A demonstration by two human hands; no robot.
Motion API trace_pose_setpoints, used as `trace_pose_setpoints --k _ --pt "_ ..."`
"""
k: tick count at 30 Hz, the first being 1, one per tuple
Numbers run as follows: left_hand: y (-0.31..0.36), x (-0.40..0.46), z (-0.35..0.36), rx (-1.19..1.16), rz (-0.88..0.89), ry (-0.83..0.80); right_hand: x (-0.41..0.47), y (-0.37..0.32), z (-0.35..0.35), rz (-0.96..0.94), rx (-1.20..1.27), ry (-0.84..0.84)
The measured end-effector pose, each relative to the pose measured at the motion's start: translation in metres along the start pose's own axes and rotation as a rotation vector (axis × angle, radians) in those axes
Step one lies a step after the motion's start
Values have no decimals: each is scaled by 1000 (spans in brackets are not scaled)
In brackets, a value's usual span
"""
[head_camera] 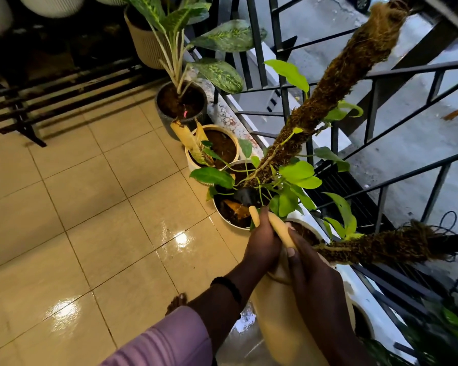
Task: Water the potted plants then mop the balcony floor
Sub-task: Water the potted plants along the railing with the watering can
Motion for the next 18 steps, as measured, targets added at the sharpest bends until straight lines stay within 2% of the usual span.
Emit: trace_pose_setpoints --k 3,9,18 --pt "6 -8 1 -10 19 20 -7 7 -4 65 106 18" --pt "40 -36 -9 102 221 102 -28 14 -18 215 297 144" --pt "104 -40 -79 236 396 323 -2 -66 -29 -36 420 169"
Point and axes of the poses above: each hand's wrist, its own x-axis towards the middle knuckle, its own z-axis out of the palm, y = z × x, the point moved 5 cm from there along x, towards the middle knuckle, and after that the axes turned 3 degrees about z, right-handed, at the moved point
